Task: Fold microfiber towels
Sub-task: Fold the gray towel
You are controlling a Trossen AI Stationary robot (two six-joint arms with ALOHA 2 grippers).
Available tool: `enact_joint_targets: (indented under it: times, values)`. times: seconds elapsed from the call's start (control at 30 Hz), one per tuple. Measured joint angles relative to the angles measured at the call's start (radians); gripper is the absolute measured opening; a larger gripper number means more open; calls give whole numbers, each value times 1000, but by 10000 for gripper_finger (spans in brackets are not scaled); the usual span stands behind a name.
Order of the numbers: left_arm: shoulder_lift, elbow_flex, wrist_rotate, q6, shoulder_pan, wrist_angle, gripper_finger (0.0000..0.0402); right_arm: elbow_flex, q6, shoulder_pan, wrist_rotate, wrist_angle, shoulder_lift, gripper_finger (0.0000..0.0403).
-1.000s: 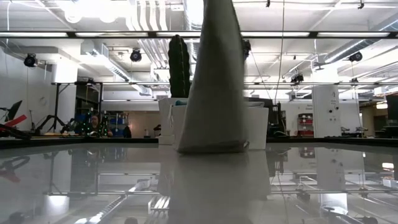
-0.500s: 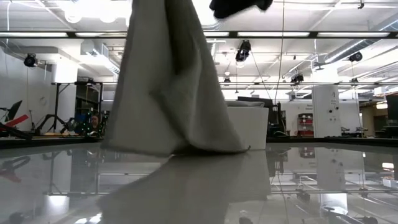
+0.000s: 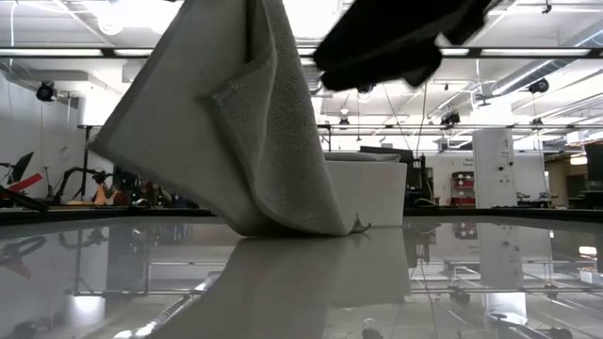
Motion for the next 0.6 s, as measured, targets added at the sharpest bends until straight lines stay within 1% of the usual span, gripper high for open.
enact_joint_targets:
  times: [0.1, 0.23, 0.33, 0.47, 0.6]
  values:
    - [13, 0, -21, 26, 4, 47, 0, -79, 0, -14, 4, 247, 31, 183]
    - [33, 0, -28, 59, 5, 96, 0, -133, 0, -39, 23, 455, 43, 183]
    - [50, 1, -42, 68, 5, 109, 0, -147, 1, -49, 41, 509, 42, 184]
    - [66, 1, -43, 68, 7, 112, 0, -136, 16, -55, 124, 508, 39, 184]
    - [72, 2, -44, 68, 10, 113, 0, -96, 25, -74, 128, 478, 60, 174]
